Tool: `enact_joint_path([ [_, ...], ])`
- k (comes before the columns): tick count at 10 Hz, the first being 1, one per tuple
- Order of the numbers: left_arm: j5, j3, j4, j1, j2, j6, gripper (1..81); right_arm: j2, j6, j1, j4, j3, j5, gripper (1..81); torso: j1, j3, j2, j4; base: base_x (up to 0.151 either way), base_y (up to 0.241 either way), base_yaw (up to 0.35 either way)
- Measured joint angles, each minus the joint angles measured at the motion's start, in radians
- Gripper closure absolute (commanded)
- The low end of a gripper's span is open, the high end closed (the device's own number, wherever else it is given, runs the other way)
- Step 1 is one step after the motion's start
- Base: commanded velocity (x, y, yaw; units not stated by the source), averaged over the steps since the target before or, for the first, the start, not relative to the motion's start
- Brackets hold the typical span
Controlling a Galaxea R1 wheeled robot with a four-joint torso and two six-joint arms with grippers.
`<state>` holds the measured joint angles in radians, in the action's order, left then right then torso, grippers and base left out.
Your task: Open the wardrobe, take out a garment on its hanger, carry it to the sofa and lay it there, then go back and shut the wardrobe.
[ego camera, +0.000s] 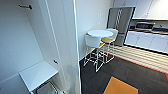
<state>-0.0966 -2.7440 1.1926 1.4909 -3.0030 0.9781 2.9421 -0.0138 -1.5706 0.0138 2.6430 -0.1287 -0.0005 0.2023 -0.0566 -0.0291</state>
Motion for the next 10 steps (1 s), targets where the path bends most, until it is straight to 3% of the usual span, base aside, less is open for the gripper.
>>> enact_joint_path([
  [4, 0.0, 0.001, 0.0, 0.001, -0.003, 0.0, 1.0, 0.001, 0.002, 0.009, -0.123, 0.017, 0.011, 1.0, 0.0, 0.0, 0.0, 0.0, 0.0, 0.0, 0.294],
  [10, -0.001, 0.001, -0.001, 0.001, -0.02, 0.003, 1.0, 0.006, 0.002, 0.009, -0.132, 0.021, 0.005, 1.0, 0.0, 0.0, 0.0, 0.0, 0.0, 0.0, 0.294],
])
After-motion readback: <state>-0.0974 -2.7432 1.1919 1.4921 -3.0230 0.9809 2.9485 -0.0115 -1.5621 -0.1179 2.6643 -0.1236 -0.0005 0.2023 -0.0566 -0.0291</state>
